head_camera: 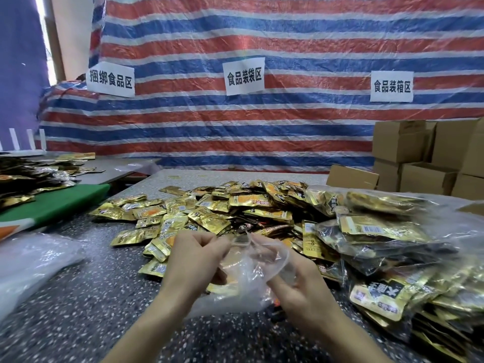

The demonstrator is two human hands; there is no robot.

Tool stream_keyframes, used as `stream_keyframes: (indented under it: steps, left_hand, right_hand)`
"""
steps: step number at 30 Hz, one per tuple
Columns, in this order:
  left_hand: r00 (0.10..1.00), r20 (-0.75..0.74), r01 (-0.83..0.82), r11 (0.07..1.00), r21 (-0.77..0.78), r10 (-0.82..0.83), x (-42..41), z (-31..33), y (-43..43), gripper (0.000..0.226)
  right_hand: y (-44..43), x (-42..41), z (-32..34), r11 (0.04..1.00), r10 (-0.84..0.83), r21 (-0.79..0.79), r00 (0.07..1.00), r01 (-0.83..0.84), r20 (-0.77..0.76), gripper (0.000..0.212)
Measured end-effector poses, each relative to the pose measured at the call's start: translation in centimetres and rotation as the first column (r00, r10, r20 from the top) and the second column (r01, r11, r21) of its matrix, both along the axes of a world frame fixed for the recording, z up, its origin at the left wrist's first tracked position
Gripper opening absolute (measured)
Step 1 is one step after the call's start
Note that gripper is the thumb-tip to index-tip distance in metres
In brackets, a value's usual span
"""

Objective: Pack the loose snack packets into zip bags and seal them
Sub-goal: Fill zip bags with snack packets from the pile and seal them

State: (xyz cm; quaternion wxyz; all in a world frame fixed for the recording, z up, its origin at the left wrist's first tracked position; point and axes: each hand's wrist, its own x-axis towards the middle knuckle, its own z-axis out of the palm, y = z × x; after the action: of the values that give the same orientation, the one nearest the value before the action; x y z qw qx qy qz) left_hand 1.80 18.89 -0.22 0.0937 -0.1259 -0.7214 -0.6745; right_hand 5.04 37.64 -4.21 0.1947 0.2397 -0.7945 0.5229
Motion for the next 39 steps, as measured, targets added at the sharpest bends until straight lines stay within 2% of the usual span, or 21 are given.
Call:
stream_keyframes:
  steps: [4,6,7,9,10,11,12,13,14,15,17,19,21,24,26,28,30,31,34,35,39]
  left_hand:
    - [0.998,0.039,-0.045,0.998,0.046,0.043,-1.3,0.4,-1.3,0.036]
    - [0.993,0.078,0.081,0.985,0.151,-0.094,-1.7,0.7,-2.0,0.023]
    - [0.967,0.101,0.204,0.952,0.230,-0.232,-1.9,0.8,-2.3,0.021]
    - [0.889,0.142,0.358,0.854,0.377,-0.435,-2.2,0.8,-2.6,0.042]
    - [0.894,0.164,0.335,0.865,0.373,-0.417,-2.3,0.5,-2.4,0.047]
    - [0.931,0.165,0.280,0.926,0.254,-0.326,-2.5,-0.1,-2.0,0.044]
    - [0.978,0.102,0.182,0.983,-0.014,-0.180,-2.7,-0.9,-1.5,0.036]
    - [0.999,-0.034,0.027,0.937,-0.349,-0.042,-2.8,-1.9,-1.0,0.026]
    - [0.989,-0.148,-0.073,0.800,-0.596,-0.020,-2.7,-2.8,-0.4,0.023]
    - [0.985,-0.167,-0.098,0.652,-0.752,-0.044,-2.5,-3.6,0.0,0.030]
    - [0.985,-0.156,-0.112,0.430,-0.896,-0.068,-2.3,-4.6,0.8,0.050]
    - [0.973,-0.216,-0.180,0.323,-0.929,-0.079,-2.0,-5.1,1.4,0.059]
    - [0.975,-0.212,-0.172,0.376,-0.910,-0.068,-1.7,-5.3,1.6,0.055]
    - [0.990,-0.138,-0.117,0.553,-0.825,0.003,-1.5,-5.1,1.4,0.030]
    - [0.995,-0.102,-0.098,0.529,-0.843,0.023,-1.3,-4.8,1.3,0.012]
    - [0.996,-0.065,-0.083,0.457,-0.886,0.053,-1.2,-4.4,1.5,0.025]
    - [0.996,-0.048,-0.075,0.440,-0.895,0.074,-1.6,-4.0,1.5,0.015]
    - [0.997,-0.010,-0.047,0.471,-0.881,0.079,-1.8,-4.0,1.4,0.019]
    - [0.998,0.061,0.019,0.703,-0.711,0.034,-2.5,-3.9,0.9,0.041]
    - [0.998,0.059,0.026,0.753,-0.658,0.017,-2.6,-3.8,0.7,0.044]
    - [0.993,0.109,0.105,0.815,-0.570,-0.051,-2.6,-3.7,0.0,0.041]
  right_hand:
    - [-0.1,0.2,0.1,1.000,0.018,-0.011,0.999,-0.018,0.028,0.039]
    - [-0.3,0.3,0.3,0.999,0.022,-0.032,1.000,-0.021,0.019,0.039]
    - [-0.3,0.4,0.5,0.997,0.037,-0.076,0.999,-0.035,0.033,0.039]
    - [-0.2,0.6,0.8,0.979,0.063,-0.198,0.995,-0.048,0.071,0.041]
    - [0.0,0.7,1.0,0.969,0.056,-0.242,0.996,-0.037,0.075,0.041]
    - [0.2,0.7,1.1,0.964,0.035,-0.266,0.997,-0.014,0.072,0.041]
    - [0.4,0.8,1.2,0.959,0.016,-0.284,0.997,0.006,0.074,0.044]
    - [0.6,0.8,1.2,0.954,0.001,-0.299,0.997,0.023,0.080,0.048]
    - [0.8,0.9,1.2,0.949,-0.001,-0.315,0.996,0.029,0.088,0.052]
    - [0.9,0.9,1.2,0.948,-0.003,-0.318,0.996,0.031,0.089,0.054]
    - [1.1,1.0,1.1,0.959,-0.021,-0.280,0.996,0.044,0.085,0.059]
    - [1.3,1.1,1.0,0.978,-0.020,-0.202,0.991,0.046,0.129,0.069]
    - [1.3,1.1,1.0,0.994,-0.007,-0.110,0.983,0.027,0.181,0.072]
    - [1.2,1.4,1.2,0.995,0.042,-0.099,0.973,-0.020,0.229,0.068]
    - [1.3,1.5,1.2,0.995,0.039,-0.097,0.970,-0.016,0.238,0.072]
    - [1.4,1.6,1.3,0.995,0.025,-0.101,0.977,-0.003,0.212,0.077]
    - [1.5,1.5,1.3,0.992,0.022,-0.123,0.983,0.001,0.182,0.079]
    - [1.6,1.4,1.2,0.992,0.017,-0.128,0.985,0.006,0.174,0.079]
    - [1.6,1.4,1.2,0.984,0.023,-0.177,0.983,0.009,0.183,0.072]
    - [1.8,1.4,1.2,0.982,0.022,-0.188,0.983,0.014,0.183,0.069]
    - [2.3,1.1,1.0,0.987,0.010,-0.158,0.984,0.018,0.175,0.060]
